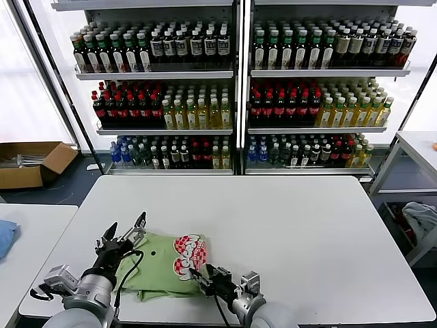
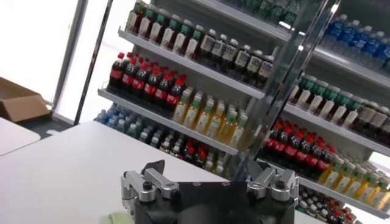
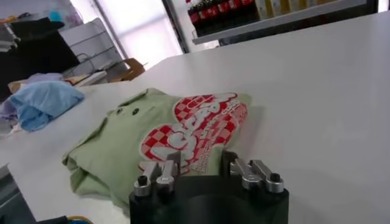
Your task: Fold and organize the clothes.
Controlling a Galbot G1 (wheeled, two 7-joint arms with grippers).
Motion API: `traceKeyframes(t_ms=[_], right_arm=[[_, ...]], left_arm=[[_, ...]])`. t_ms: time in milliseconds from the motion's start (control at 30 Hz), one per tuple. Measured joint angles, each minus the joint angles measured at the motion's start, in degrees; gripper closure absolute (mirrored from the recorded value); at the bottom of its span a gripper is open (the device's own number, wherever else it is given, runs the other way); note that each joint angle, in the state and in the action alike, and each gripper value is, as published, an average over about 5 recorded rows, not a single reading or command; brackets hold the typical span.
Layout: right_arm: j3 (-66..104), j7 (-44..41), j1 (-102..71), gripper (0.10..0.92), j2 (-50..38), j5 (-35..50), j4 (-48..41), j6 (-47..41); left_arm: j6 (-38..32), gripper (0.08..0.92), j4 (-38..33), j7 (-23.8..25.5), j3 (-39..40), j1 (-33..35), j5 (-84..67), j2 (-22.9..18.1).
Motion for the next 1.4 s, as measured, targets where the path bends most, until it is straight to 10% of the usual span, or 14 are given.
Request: traceKeyframes(t_ms=[333, 733, 1400], right_arm=[[1.45, -4.28, -0.01, 0.895, -2.4, -5.27, 1.59, 0.83], [12.75, -8.66, -7.23, 0.908, -11.28, -7.97, 8.36, 3.56], [26.17, -4.9, -14.35, 0.396, -15.13, -8.35, 16.1, 5.47]], left_arm=[[0.0, 0.177, 0.34, 0.09, -0.79, 0.24, 0.73, -0.89], [0.0, 0.177, 0.44, 0.15, -0.4, 0.48, 1.54, -1.98], [0.06, 0.177, -0.04, 0.39, 0.58, 0.83, 2.03, -2.79]])
